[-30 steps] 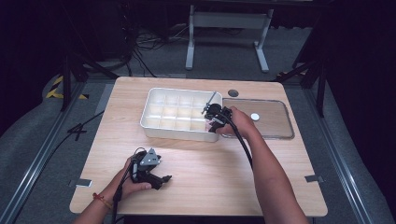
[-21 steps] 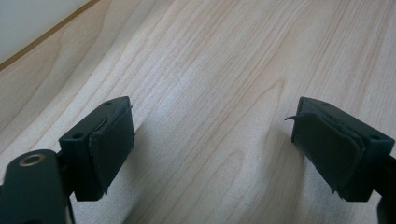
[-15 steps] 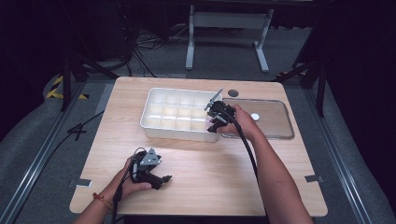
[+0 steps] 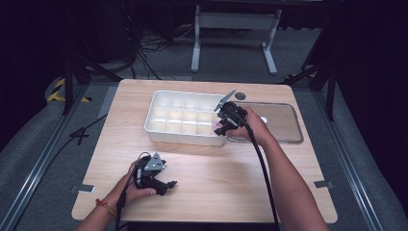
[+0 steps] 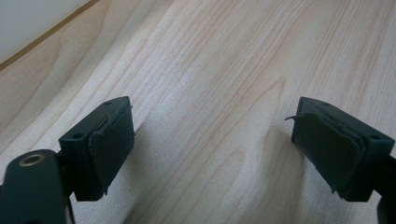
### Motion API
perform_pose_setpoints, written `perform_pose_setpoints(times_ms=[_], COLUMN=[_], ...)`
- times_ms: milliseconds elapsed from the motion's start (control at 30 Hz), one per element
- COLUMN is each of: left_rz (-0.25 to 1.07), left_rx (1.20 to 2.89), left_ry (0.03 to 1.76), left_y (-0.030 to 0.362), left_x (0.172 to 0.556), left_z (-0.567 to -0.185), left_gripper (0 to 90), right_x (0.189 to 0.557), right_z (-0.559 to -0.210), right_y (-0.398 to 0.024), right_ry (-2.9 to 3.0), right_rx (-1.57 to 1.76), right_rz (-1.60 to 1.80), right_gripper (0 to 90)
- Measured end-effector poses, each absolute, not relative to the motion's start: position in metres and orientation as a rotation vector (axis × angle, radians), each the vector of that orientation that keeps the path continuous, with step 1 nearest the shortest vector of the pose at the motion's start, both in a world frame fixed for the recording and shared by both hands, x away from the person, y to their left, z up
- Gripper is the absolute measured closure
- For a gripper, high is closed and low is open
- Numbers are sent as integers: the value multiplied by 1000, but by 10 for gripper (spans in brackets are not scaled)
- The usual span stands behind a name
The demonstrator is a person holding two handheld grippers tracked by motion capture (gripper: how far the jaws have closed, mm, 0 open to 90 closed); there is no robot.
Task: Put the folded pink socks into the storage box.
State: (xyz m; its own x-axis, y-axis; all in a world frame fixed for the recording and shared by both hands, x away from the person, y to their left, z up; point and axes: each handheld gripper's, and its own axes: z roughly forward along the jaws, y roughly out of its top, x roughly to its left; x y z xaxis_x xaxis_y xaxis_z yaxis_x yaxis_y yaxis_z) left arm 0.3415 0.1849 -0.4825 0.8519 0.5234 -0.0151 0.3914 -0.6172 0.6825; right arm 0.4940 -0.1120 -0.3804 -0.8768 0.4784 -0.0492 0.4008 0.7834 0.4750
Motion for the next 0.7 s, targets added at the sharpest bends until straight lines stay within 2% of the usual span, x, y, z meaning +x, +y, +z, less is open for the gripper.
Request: perform_pose_setpoints(times_ms=[700], left_rz=[242], left_rx=[2315], left_ry=[657], left_y=[185], left_x=[342], left_z=[-482], left_gripper=[133], right_x=[467], right_z=[-357], right_y=[-126], right_ry=[2675], right_rx=[644], right_rz=[737], right_gripper=[413])
